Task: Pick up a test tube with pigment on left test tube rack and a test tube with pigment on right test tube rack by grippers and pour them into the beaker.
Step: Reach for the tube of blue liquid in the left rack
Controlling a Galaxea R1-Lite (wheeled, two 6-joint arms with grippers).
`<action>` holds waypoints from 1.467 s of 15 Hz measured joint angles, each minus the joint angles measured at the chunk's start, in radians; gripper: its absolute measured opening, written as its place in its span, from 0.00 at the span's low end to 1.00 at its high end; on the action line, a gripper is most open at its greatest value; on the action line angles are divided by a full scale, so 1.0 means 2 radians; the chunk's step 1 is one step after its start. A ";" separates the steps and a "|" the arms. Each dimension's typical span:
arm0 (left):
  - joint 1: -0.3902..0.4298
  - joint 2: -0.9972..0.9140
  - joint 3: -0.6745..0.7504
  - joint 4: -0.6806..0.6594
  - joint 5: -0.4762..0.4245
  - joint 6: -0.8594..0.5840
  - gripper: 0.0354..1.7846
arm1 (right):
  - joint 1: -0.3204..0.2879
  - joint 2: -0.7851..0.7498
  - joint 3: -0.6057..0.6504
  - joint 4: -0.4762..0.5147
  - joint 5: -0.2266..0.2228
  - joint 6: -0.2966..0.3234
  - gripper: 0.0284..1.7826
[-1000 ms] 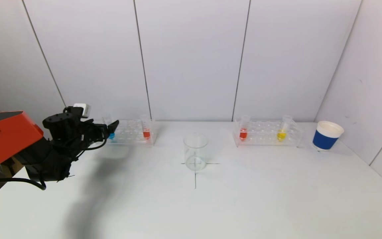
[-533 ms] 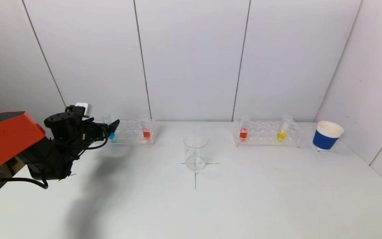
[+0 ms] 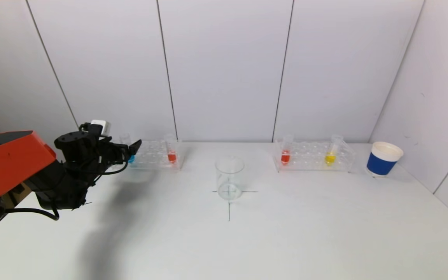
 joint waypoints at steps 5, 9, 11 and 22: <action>-0.003 0.006 -0.006 0.000 0.001 0.001 0.99 | 0.000 0.000 0.000 0.000 0.000 0.000 0.99; -0.003 0.008 -0.009 0.000 0.002 0.001 0.99 | 0.000 0.000 0.000 0.000 0.000 0.000 0.99; -0.003 0.008 -0.009 0.000 0.002 0.001 0.99 | 0.000 0.000 0.000 0.000 0.000 0.000 0.99; -0.003 0.008 -0.011 0.000 0.003 0.001 0.99 | 0.000 0.000 0.000 0.000 0.000 0.000 0.99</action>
